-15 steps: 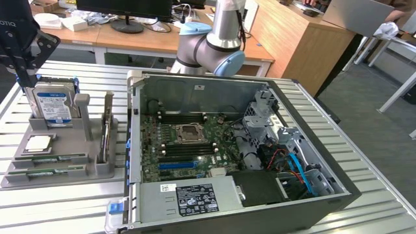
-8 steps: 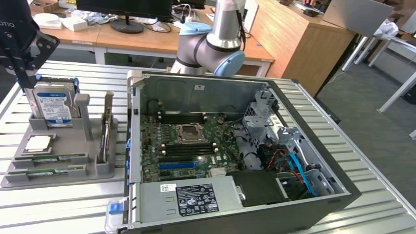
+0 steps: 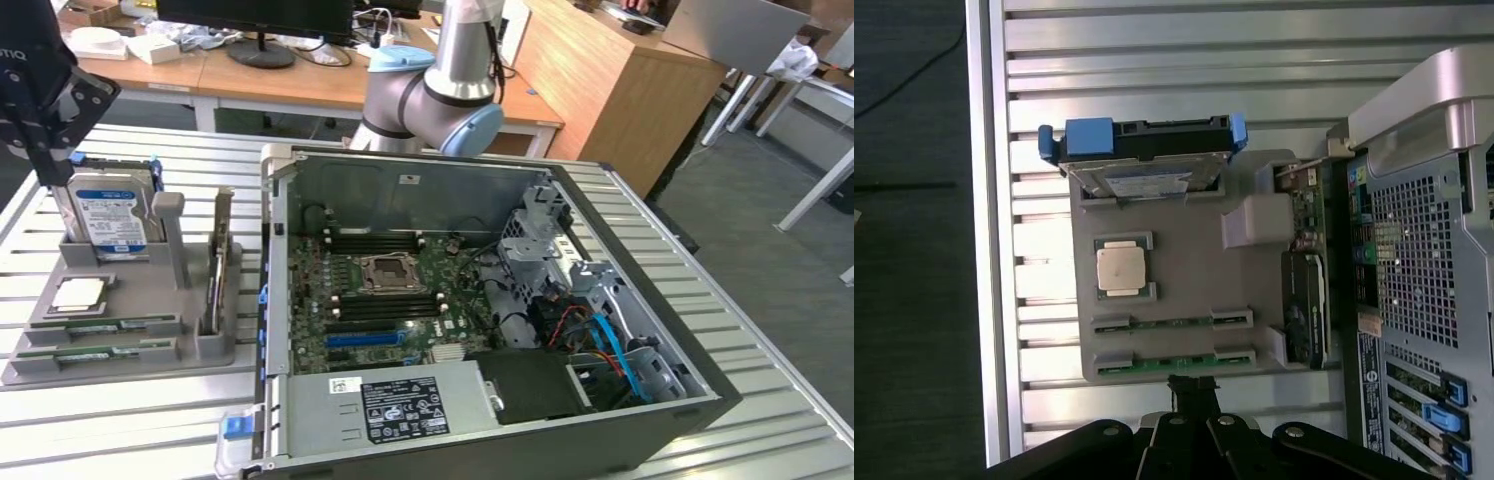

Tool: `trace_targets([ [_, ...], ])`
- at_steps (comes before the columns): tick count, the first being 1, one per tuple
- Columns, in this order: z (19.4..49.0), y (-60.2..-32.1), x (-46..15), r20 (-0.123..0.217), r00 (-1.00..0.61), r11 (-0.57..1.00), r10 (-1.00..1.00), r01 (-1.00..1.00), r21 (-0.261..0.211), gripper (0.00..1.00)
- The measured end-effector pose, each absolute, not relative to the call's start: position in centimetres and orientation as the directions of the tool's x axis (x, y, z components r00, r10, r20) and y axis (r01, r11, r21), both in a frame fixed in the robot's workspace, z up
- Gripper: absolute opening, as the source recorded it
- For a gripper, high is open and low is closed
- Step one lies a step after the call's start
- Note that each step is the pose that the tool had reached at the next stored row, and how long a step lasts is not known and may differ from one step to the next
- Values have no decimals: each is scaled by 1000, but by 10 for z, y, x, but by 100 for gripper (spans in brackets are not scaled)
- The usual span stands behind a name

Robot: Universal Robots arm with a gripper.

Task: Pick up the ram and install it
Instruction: 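Reach for the ram, then pick up the ram and move it above insertion slot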

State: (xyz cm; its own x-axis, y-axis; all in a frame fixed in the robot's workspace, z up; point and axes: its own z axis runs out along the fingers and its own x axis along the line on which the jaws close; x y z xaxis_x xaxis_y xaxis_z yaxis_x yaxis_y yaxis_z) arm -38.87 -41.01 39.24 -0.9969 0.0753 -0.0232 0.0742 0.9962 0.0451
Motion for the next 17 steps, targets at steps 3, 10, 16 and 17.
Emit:
trace_targets([
  [3, 392, -413, -389, -23, -997, 996, 75, 74, 45, 10],
  [10, 392, -418, -389, -23, -997, 996, 75, 74, 45, 10],
  [16, 392, -418, -389, -23, -997, 996, 75, 74, 45, 10],
  [17, 392, -418, -389, -23, -997, 996, 75, 74, 45, 10],
])
